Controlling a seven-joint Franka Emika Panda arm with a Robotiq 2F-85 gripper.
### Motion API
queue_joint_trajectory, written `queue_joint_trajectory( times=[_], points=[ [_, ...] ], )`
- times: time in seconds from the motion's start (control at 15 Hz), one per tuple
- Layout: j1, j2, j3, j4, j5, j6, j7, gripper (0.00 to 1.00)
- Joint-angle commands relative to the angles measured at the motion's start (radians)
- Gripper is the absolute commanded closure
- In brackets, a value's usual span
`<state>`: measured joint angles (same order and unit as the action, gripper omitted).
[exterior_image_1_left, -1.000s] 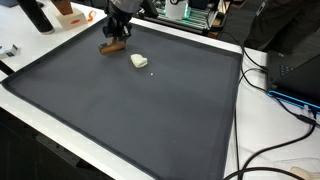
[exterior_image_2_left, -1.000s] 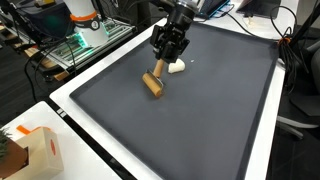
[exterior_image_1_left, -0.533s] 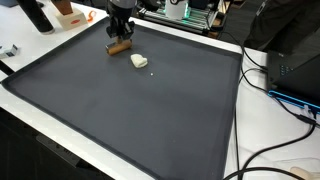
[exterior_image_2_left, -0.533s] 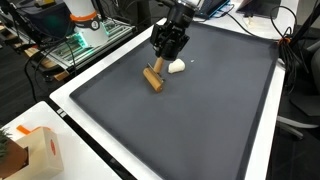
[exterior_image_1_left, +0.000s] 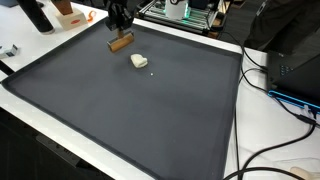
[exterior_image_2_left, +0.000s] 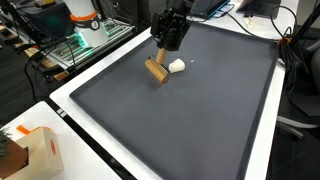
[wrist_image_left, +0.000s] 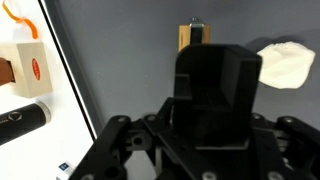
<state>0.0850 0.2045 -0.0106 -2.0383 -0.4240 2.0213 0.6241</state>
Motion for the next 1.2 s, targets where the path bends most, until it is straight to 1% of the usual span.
queue_joint_trajectory(
  times=[0.0,0.13,0.4,0.73,0.93,1.13],
  points=[
    [-0.023,-0.084,0.005,-0.023,0.089,0.0,-0.156,0.77],
    [-0.035,-0.115,0.008,-0.025,0.157,0.011,-0.266,0.77],
    [-0.064,-0.165,0.008,-0.028,0.333,0.049,-0.527,0.77],
    [-0.093,-0.201,0.001,-0.038,0.52,0.09,-0.869,0.77],
    [-0.106,-0.205,-0.003,-0.042,0.64,0.088,-1.078,0.77],
    [-0.119,-0.193,-0.005,-0.039,0.772,0.06,-1.285,0.77]
  ],
)
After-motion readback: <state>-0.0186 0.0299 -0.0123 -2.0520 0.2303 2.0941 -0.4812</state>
